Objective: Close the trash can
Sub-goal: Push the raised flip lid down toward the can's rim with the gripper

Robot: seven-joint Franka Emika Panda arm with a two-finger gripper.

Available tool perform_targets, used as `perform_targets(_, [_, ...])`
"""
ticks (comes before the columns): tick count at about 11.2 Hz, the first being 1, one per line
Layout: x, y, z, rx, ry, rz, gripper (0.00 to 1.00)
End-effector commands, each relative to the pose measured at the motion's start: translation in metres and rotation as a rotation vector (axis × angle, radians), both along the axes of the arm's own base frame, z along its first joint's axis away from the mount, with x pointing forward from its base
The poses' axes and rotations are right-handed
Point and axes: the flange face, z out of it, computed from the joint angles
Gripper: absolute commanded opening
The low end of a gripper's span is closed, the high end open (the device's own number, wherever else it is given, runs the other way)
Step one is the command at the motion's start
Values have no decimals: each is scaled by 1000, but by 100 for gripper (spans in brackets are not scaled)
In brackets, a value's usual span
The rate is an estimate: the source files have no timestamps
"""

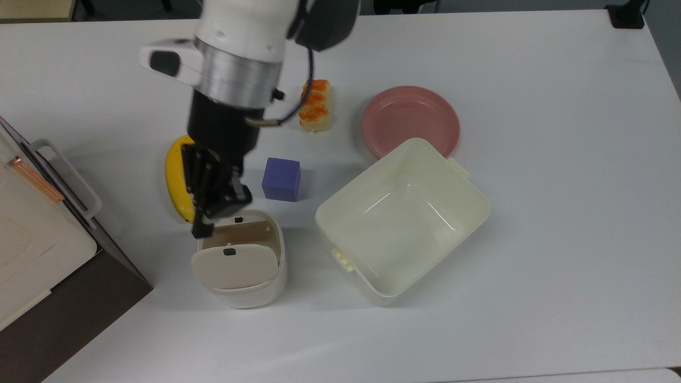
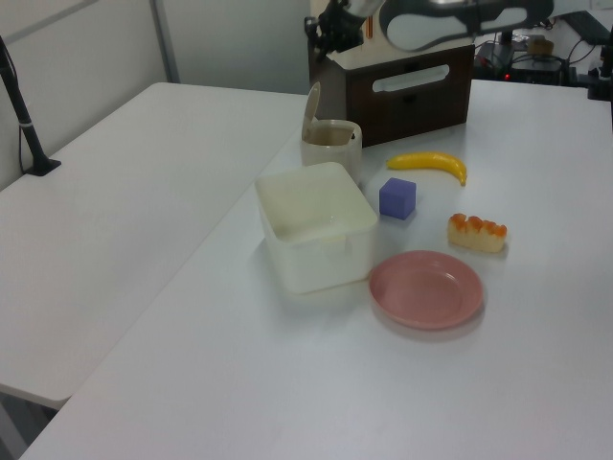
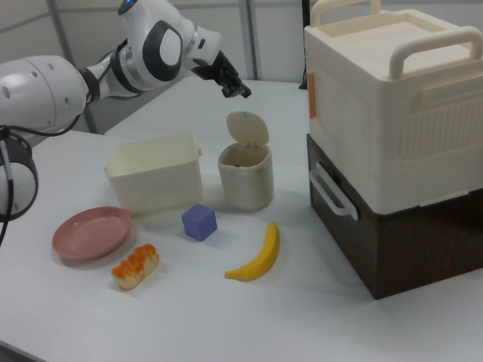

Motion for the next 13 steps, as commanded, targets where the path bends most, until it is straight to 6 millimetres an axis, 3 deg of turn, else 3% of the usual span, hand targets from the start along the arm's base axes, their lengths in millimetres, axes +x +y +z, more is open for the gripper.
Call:
perform_targets(1, [14, 27, -11, -37, -13, 8, 0])
perform_targets(10, [14, 22, -39, -132, 46, 24, 0])
perform_targets(13, [8, 19, -48, -194, 115, 104, 0])
